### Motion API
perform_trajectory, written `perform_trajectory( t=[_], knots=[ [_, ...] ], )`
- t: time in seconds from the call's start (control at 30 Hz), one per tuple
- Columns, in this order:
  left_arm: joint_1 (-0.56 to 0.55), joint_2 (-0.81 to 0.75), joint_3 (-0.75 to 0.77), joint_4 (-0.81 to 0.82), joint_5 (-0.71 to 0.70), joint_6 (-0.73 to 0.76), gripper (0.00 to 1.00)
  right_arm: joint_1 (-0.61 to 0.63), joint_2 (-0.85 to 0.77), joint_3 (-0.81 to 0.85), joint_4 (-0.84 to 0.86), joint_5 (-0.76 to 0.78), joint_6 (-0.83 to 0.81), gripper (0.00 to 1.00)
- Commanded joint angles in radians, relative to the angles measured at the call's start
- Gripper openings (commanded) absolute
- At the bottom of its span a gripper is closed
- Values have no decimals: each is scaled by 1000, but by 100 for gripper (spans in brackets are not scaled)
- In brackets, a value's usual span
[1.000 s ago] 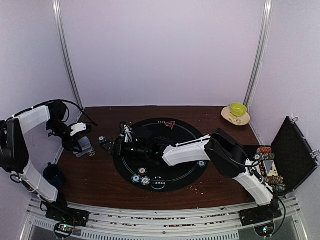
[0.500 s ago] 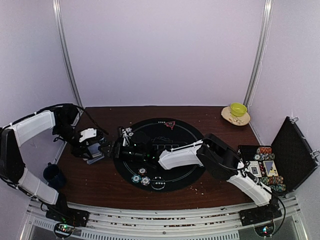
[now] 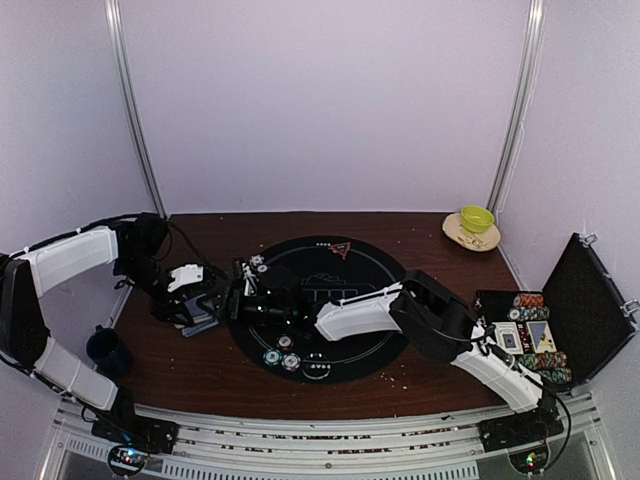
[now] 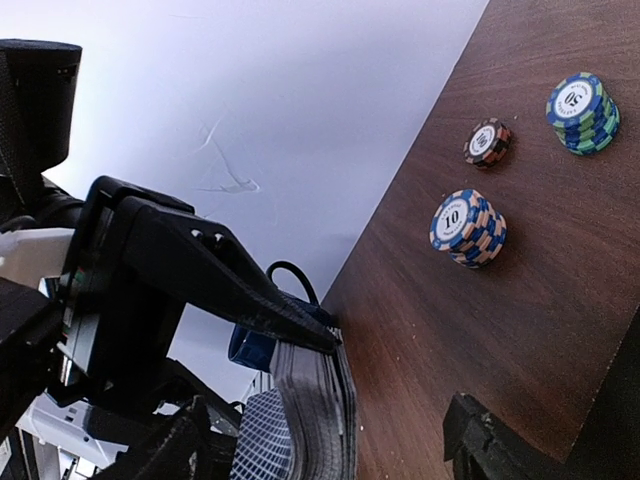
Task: Distribute texas hold em gaming equipment
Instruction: Pass from the left arm to the right
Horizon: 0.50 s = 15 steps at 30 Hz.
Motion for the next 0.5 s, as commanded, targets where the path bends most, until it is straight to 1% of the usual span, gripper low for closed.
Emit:
perform_trajectory(
  t=[0.0,0.07,0.23,0.27,0.3,0.33,0.43,0.47],
  knots=[
    [-15,-18,-17,25,11,-15,28,3,29,41,-2,-33,6,79],
    [-17,-18,-20,28,11,-17,28,2,34,46,-2,-43,9,74],
    [-25,-15,-27,37,3,-21,28,2,46,59,24,-92,33,57],
    [-26,-15,-28,38,2,-23,28,3,47,61,27,-103,39,54],
    [-30,-15,-30,42,1,-26,28,1,47,63,32,-112,46,49],
    [-34,-18,-35,48,-4,-31,28,1,49,65,39,-122,55,42],
    [-51,-28,-57,79,-30,-49,29,1,52,74,51,-150,86,23],
    [-55,-30,-63,88,-35,-56,29,1,52,74,54,-158,98,21]
  ],
)
